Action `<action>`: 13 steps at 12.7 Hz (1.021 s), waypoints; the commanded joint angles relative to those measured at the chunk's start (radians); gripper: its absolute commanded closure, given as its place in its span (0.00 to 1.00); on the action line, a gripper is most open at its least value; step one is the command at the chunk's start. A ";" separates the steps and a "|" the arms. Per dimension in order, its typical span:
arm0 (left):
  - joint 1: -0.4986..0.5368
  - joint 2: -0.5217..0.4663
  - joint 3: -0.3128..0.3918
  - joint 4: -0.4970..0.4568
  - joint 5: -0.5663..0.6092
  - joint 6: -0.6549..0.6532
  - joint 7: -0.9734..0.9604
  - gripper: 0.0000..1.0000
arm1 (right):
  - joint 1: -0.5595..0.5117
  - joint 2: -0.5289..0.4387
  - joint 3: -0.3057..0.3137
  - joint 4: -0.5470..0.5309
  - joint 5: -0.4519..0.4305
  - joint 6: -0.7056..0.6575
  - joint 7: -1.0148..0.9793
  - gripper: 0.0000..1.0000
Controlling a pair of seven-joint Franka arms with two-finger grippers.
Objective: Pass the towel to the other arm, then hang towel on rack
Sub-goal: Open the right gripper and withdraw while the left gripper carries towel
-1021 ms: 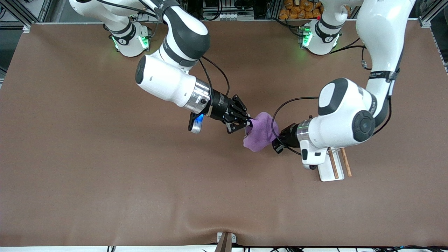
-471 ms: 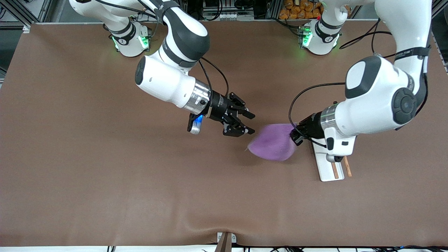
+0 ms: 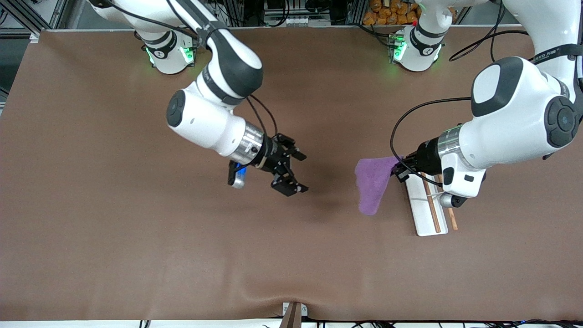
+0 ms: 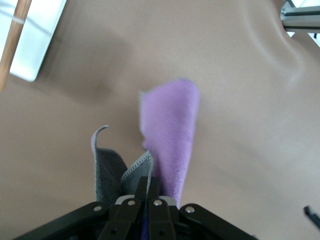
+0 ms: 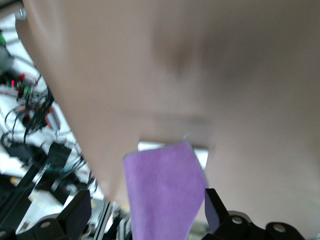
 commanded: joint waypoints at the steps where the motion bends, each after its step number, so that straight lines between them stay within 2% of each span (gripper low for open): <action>1: 0.008 -0.022 -0.007 -0.020 0.091 -0.028 0.080 1.00 | -0.075 -0.009 0.013 0.012 -0.072 -0.124 -0.074 0.00; 3: -0.002 -0.011 -0.008 -0.022 0.168 -0.030 0.105 1.00 | -0.123 -0.015 0.012 0.014 -0.082 -0.191 -0.171 0.00; 6: 0.011 0.018 -0.002 -0.029 0.168 -0.031 0.143 1.00 | -0.224 -0.021 0.012 0.026 -0.139 -0.335 -0.315 0.00; 10: 0.027 0.076 0.010 -0.030 0.176 -0.045 0.142 1.00 | -0.332 -0.038 0.012 0.026 -0.199 -0.445 -0.528 0.00; 13: 0.060 0.116 0.012 -0.030 0.226 -0.066 0.143 1.00 | -0.407 -0.063 0.012 0.024 -0.335 -0.573 -0.723 0.00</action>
